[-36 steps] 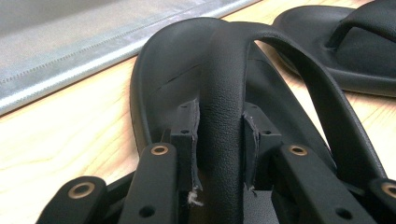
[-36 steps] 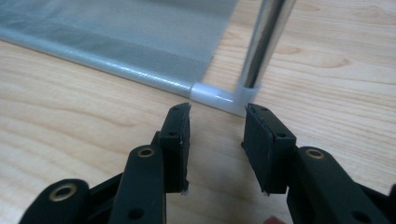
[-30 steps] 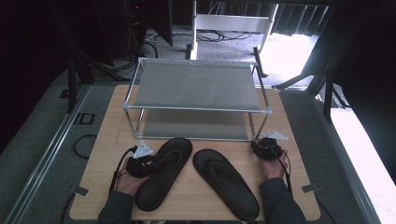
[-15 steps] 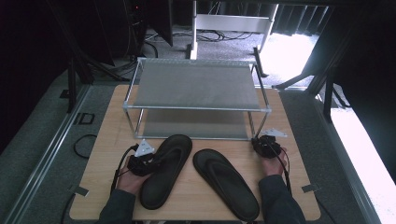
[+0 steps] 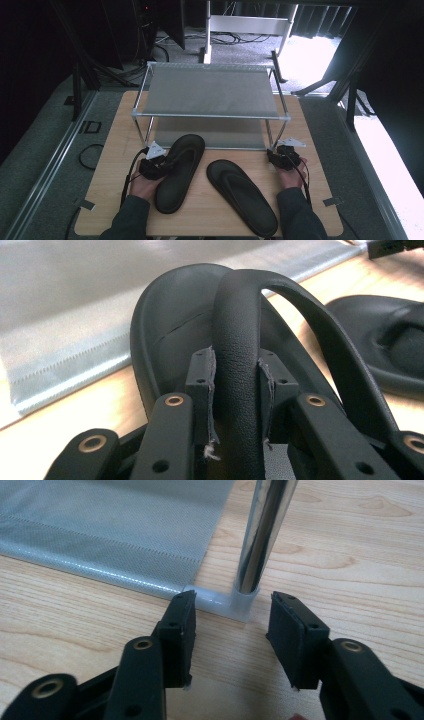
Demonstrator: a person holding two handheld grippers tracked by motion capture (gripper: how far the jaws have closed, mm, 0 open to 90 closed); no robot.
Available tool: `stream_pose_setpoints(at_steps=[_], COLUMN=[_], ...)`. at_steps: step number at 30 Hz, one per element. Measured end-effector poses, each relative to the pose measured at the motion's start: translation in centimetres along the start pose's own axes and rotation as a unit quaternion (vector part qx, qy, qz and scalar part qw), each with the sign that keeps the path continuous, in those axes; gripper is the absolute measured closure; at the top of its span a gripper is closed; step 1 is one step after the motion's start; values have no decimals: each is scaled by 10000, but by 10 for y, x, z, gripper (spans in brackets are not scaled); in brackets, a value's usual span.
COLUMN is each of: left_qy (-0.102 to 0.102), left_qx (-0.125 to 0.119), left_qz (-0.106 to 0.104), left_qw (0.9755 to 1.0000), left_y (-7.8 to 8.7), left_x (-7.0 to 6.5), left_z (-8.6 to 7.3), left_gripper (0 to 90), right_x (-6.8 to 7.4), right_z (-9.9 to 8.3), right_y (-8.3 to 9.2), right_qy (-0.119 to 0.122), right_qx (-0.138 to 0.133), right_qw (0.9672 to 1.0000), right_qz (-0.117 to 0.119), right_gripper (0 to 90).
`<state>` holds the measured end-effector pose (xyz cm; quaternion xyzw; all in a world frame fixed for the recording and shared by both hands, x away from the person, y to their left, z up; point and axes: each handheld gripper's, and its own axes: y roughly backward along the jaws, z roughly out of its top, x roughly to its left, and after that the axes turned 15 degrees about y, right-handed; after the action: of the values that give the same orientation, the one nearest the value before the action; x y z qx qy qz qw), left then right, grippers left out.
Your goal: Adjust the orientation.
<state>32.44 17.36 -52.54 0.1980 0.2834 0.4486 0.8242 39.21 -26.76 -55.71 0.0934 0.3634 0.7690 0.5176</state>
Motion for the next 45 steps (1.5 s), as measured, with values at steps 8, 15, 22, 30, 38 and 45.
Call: stream_pose_setpoints(at_steps=[8, 15, 22, 30, 38, 45], left_qy=[7, 64, 73, 181, 381, 632], left_qx=[-146, -265, -484, -668, -755, -861], left_qz=[116, 206, 376, 555, 628, 654], left_qw=[9998, 9994, 9981, 9961, 9944, 9921], left_y=[-17, -32, -45, -58, -71, -75], left_x=[-3, -4, -7, -8, -9, -7], left_z=[13, 21, 27, 33, 36, 38], left_gripper=[725, 724, 724, 724, 724, 723], right_x=[0, 0, 1, 2, 2, 2], right_z=[0, -1, -2, -2, -2, -2], right_y=[0, 1, 2, 2, 3, 3], right_qy=[-11, -44, -61, -18, -37, -35], right_qx=[13, 5, 12, 11, 11, 8], right_qw=[10000, 9999, 9999, 9999, 9999, 9999], right_qz=[8, 126, 128, 128, 146, 141], right_gripper=[486, 465, 446, 445, 444, 444])
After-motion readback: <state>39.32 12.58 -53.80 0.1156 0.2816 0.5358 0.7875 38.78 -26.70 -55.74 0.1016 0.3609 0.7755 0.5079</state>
